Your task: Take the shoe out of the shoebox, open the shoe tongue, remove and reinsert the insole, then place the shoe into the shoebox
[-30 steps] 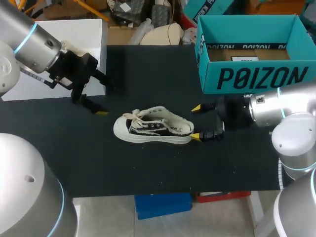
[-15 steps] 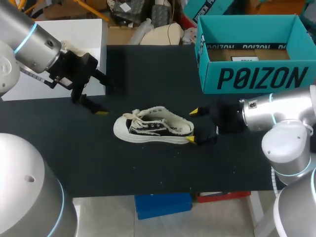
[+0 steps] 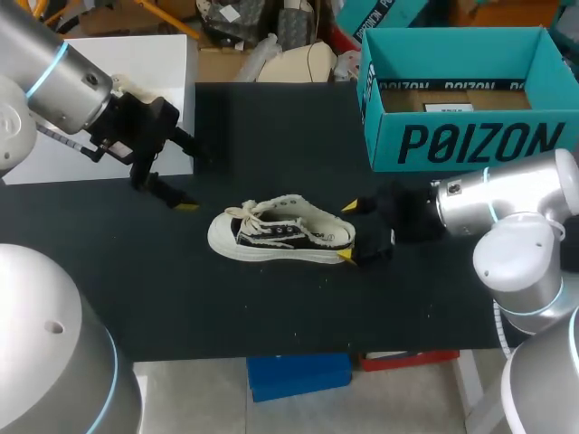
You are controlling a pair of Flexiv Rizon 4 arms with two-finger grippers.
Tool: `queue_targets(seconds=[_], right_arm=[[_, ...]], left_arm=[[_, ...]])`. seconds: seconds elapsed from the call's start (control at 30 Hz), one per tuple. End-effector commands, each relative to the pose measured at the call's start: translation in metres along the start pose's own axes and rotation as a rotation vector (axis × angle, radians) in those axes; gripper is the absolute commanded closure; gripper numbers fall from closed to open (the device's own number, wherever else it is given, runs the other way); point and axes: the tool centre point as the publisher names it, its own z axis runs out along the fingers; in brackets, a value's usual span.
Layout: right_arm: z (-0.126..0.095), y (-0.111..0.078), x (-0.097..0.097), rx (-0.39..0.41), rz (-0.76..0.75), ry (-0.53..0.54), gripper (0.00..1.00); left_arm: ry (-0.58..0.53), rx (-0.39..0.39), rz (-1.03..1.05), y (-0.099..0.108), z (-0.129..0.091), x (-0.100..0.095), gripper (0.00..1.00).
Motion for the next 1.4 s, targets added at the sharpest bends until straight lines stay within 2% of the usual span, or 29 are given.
queue_targets(seconds=[0.03,1.17,1.2,1.23,1.4], right_arm=[[0.007,-0.001,0.000,0.001,0.009,-0.006,0.00],[0.030,-0.001,0.000,-0.016,0.043,0.009,0.00],[0.030,0.000,0.000,-0.004,0.047,0.011,0.34],[0.030,0.000,0.000,-0.004,0.047,0.011,1.00],[0.030,0.000,0.000,-0.004,0.047,0.011,1.00]], left_arm=[[-0.004,0.000,0.002,0.001,0.002,0.000,0.00],[-0.004,0.000,0.002,0.001,0.002,0.000,0.00],[-0.004,0.000,0.002,0.001,0.002,0.000,0.00],[-0.004,0.000,0.002,0.001,0.002,0.000,0.00],[-0.004,0.000,0.002,0.001,0.002,0.000,0.00]])
